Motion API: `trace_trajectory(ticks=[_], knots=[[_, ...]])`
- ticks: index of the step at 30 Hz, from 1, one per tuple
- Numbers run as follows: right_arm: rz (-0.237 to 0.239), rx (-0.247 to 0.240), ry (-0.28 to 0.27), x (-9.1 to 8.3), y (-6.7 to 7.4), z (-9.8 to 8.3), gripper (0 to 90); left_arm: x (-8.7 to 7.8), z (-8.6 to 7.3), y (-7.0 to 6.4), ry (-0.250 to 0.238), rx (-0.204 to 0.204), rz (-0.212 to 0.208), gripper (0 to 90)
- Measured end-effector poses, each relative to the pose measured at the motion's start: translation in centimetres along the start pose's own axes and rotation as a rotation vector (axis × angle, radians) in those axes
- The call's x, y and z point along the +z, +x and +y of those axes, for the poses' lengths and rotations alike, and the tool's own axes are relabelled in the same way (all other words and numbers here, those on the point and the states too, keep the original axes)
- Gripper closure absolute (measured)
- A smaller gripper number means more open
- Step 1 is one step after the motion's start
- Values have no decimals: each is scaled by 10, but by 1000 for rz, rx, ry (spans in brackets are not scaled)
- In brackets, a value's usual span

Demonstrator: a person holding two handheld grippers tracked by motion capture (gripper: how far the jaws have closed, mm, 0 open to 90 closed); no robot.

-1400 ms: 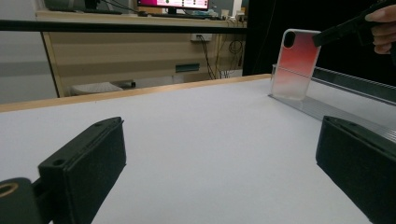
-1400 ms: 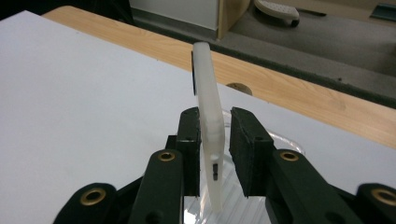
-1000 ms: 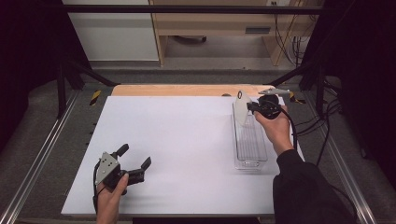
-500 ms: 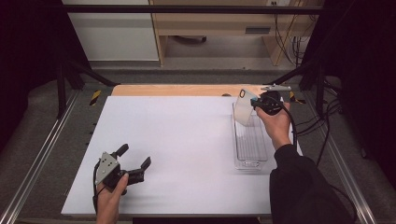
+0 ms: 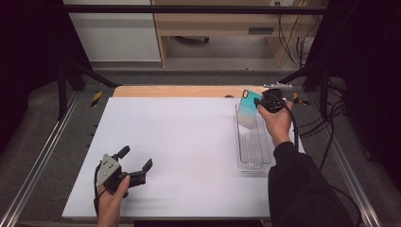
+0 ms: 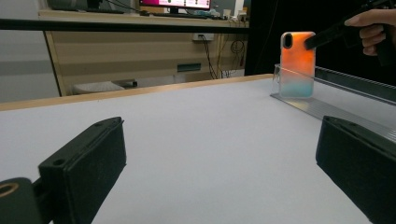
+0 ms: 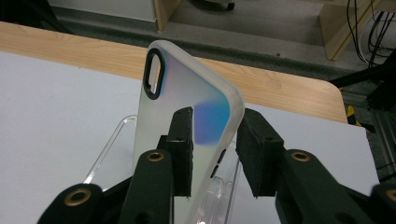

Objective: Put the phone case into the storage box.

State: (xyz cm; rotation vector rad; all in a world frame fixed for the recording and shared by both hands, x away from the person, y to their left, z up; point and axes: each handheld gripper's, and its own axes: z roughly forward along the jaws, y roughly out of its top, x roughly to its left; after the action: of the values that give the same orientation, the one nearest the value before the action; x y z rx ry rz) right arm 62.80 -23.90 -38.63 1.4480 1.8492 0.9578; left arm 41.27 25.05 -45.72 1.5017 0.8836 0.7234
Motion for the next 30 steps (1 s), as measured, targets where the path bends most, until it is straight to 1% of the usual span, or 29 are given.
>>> trace_trajectory(ticks=[6, 8, 12, 18, 24, 30], knots=[[-12, 28, -5, 7, 1, 1, 640, 0, 0, 0, 3, 3, 1, 12], [-4, 33, -17, 9, 3, 2, 639, 0, 0, 0, 3, 2, 1, 12], [9, 33, -41, 12, 7, 4, 636, -1, 0, 0, 0, -4, 4, 12], [5, 10, -53, 18, 11, 6, 611, -1, 0, 1, -1, -3, 6, 13], [6, 18, -64, 22, 10, 6, 601, -1, 0, 1, -3, -5, 6, 13], [2, 14, -68, 23, 9, 5, 592, -2, 0, 1, -4, -5, 8, 13]])
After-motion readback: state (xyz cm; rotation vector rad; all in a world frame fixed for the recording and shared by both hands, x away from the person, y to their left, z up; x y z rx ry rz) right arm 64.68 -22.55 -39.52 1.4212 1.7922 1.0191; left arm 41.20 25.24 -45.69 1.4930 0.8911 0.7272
